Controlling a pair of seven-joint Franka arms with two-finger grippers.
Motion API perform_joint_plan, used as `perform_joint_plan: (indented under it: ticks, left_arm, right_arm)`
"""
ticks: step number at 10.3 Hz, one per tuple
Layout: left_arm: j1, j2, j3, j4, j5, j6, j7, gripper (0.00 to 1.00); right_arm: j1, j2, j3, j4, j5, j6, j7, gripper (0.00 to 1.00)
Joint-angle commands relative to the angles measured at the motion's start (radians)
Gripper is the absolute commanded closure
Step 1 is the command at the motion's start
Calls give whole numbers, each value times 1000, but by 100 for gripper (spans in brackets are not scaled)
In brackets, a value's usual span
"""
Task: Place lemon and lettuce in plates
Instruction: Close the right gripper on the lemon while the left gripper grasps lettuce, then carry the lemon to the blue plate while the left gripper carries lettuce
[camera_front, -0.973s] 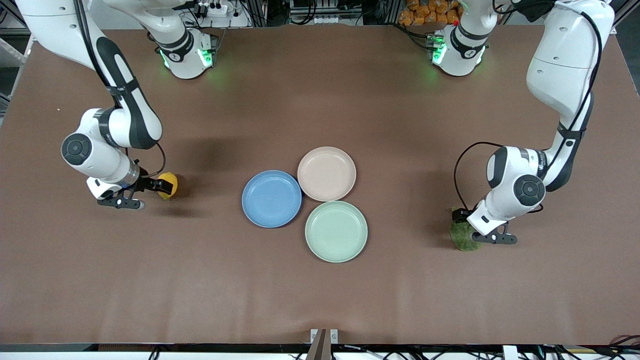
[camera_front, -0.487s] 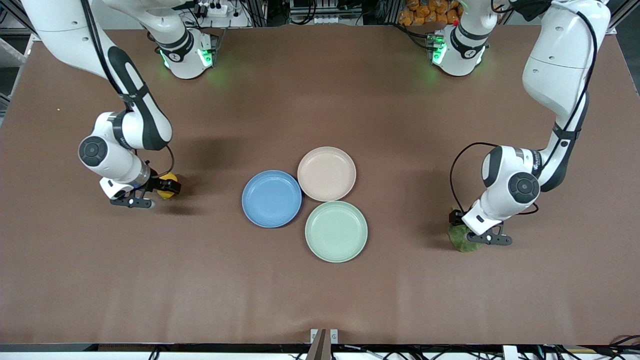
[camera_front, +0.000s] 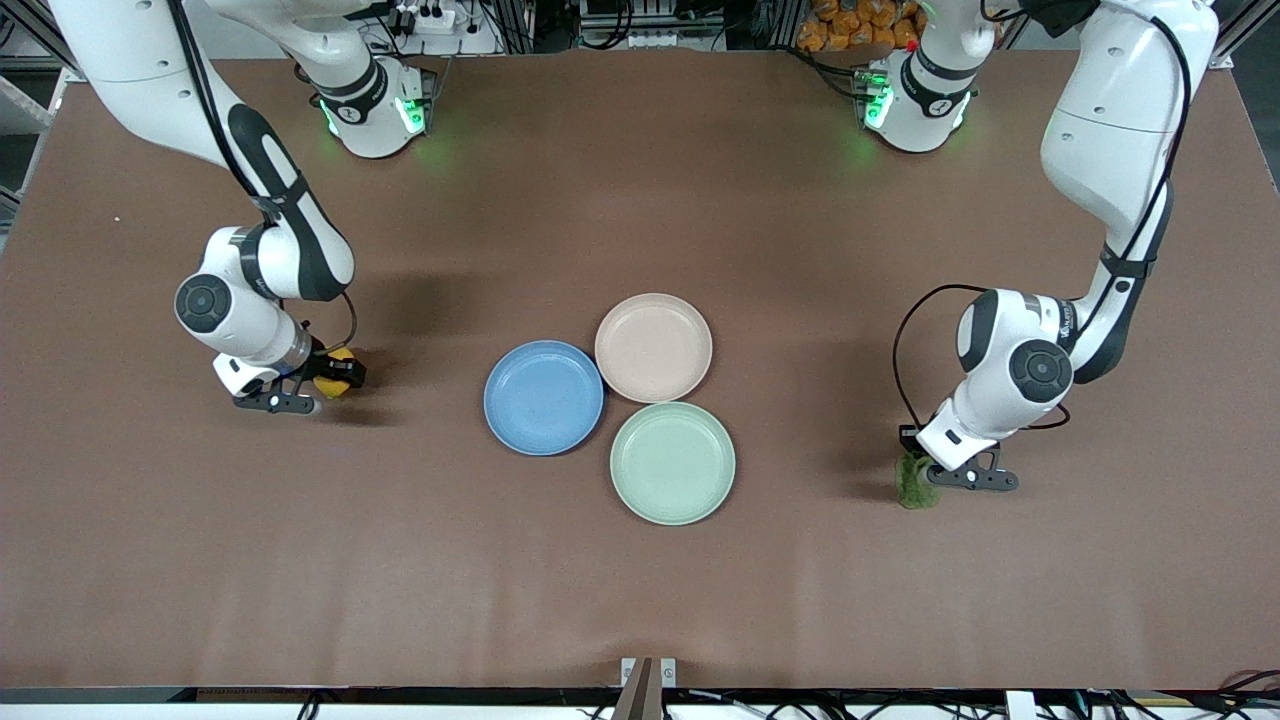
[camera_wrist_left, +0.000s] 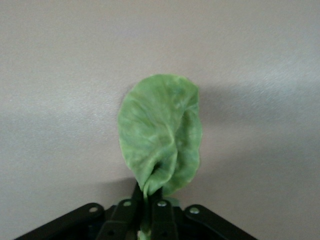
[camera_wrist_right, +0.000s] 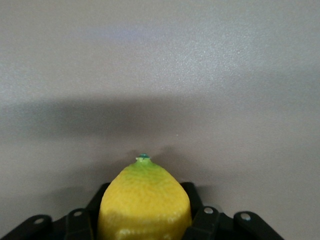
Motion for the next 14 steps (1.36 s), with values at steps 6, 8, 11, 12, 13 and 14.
perform_joint_plan:
  ticks: [6,8,11,12,13,14]
  left_arm:
    - [-179,-82,-58,59,10,-14,-426,100]
    - [-249,-108,-56,59,11,-95,-498,100]
    - [-311,-174,-88,59,11,-297,-571,100]
    - [-314,-179,-139,59,10,-321,-642,100]
    - [-314,-179,-188,60,11,-322,-717,100]
    - [-318,-174,-232,62,11,-322,-775,100]
  right_arm:
    - [9,-24,-4,255,14,-357,1,100]
    - [19,-21,0,353,16,-460,6,100]
    - [108,-12,16,505,17,-569,12,100]
    - [142,-1,16,530,34,-569,12,100]
    - [189,11,16,547,73,-565,15,100]
    - [240,31,14,578,106,-562,17,100]
